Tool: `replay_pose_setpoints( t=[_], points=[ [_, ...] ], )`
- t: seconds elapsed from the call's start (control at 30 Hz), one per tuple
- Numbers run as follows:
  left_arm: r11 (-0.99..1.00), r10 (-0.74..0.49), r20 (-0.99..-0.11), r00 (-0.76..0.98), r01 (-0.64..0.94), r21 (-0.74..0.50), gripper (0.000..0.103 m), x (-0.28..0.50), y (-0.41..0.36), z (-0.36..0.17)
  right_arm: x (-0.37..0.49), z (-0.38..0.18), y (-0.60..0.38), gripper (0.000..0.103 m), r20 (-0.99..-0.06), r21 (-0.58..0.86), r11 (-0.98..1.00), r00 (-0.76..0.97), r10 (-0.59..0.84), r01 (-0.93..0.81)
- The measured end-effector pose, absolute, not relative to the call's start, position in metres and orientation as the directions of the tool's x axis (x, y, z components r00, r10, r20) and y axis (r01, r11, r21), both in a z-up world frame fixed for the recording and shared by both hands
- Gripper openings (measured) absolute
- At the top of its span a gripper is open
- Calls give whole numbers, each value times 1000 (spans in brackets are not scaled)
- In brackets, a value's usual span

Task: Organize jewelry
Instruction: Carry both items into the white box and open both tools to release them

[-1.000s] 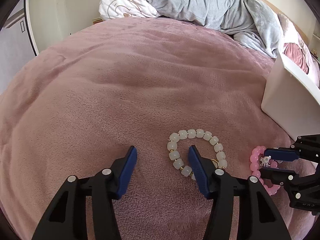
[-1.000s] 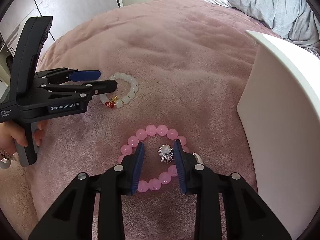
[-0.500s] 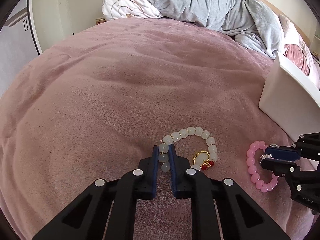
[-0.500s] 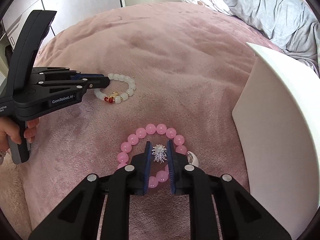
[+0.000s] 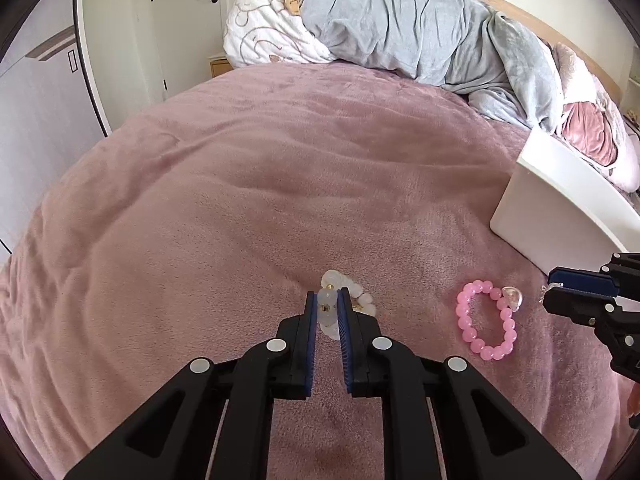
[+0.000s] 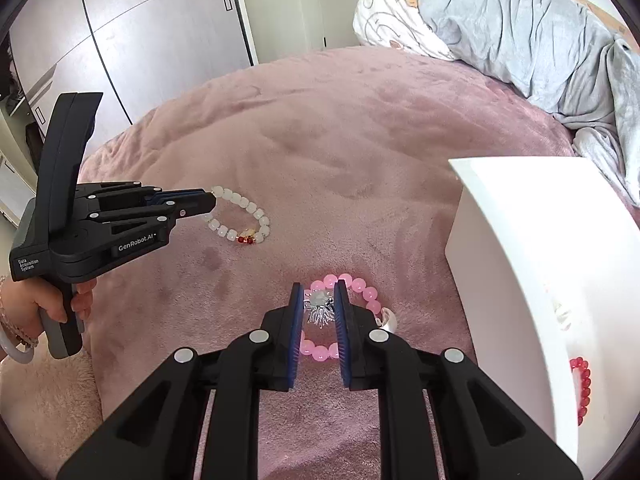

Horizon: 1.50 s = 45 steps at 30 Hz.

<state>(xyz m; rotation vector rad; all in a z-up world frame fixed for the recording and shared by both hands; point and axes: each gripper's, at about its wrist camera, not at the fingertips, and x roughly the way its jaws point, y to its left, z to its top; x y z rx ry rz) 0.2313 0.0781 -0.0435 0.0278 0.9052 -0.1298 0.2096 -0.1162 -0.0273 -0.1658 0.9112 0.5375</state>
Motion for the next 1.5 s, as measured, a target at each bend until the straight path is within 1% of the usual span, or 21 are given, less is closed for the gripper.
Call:
replay_pose_setpoints(
  t=[0.27, 0.6, 0.87, 1.07, 1.3, 1.5],
  points=[
    [989, -42, -735, 677, 132, 65, 15, 196, 64, 5, 175, 26, -131, 16, -713, 73, 859, 575, 401, -507],
    [981, 4, -657, 754, 124, 149, 15, 155, 30, 70, 128, 92, -162, 16, -606, 50, 872, 679, 414, -487],
    [968, -26, -590, 807, 168, 186, 16, 134, -20, 114, 95, 131, -202, 16, -527, 51, 898, 752, 396, -437],
    [953, -71, -559, 826, 222, 208, 16, 125, -66, 135, 76, 151, -243, 16, -478, 59, 920, 798, 367, -388],
    [932, -141, -555, 820, 300, 205, 16, 130, -120, 148, 68, 157, -292, 16, -455, 86, 943, 829, 325, -322],
    [915, -211, -569, 795, 366, 171, 16, 148, -166, 150, 72, 147, -329, 16, -472, 111, 957, 833, 289, -269]
  ],
)
